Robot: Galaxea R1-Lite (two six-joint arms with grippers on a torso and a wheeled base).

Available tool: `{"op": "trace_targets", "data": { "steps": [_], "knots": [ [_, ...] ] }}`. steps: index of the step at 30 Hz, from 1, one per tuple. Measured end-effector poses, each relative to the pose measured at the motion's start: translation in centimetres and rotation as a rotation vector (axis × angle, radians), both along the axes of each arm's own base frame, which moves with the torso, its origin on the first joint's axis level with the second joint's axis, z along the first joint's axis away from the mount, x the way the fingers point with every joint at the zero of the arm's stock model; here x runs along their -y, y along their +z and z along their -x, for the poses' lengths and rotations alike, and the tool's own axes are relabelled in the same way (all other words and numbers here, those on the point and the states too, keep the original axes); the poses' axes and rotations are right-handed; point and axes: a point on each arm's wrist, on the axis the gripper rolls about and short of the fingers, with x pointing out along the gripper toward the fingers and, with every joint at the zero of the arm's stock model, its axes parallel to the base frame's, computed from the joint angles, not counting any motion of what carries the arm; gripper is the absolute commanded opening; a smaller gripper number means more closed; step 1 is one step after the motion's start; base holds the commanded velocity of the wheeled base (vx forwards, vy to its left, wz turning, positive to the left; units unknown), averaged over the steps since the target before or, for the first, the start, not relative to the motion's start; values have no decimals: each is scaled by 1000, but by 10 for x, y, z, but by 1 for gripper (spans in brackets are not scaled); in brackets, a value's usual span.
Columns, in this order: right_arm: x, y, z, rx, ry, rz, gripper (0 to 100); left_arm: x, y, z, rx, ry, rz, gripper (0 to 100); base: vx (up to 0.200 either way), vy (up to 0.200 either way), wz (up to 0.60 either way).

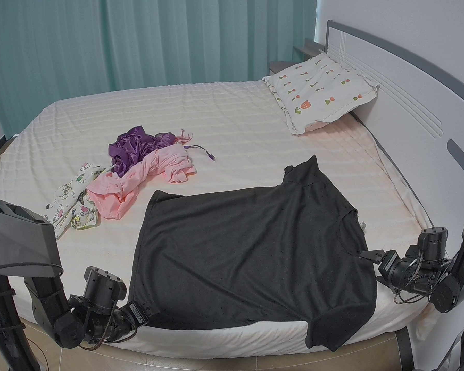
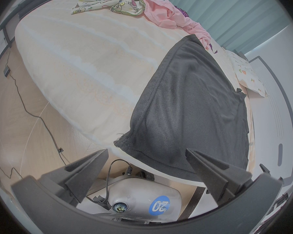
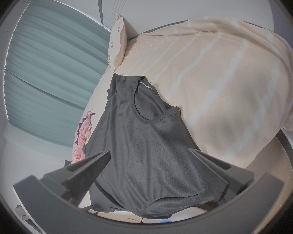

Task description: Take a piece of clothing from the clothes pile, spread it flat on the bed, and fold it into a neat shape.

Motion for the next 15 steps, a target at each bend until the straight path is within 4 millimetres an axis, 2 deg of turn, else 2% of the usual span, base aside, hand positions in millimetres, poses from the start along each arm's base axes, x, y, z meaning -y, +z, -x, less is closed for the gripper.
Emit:
{"op": "trace_targets", "data": {
  "steps": [1, 2, 15],
  "knots": [
    [0, 0, 0, -1, 0, 0, 100, 0, 0, 0, 0, 1, -1, 100, 0, 0, 0],
    [0, -1, 0, -3, -1, 1, 100, 0, 0, 1, -1, 2, -4, 0, 0, 0, 0],
    [2, -8, 8, -32, 40, 73, 100, -4, 3, 4, 18, 60, -33, 0, 0, 0, 0]
  ]
}}
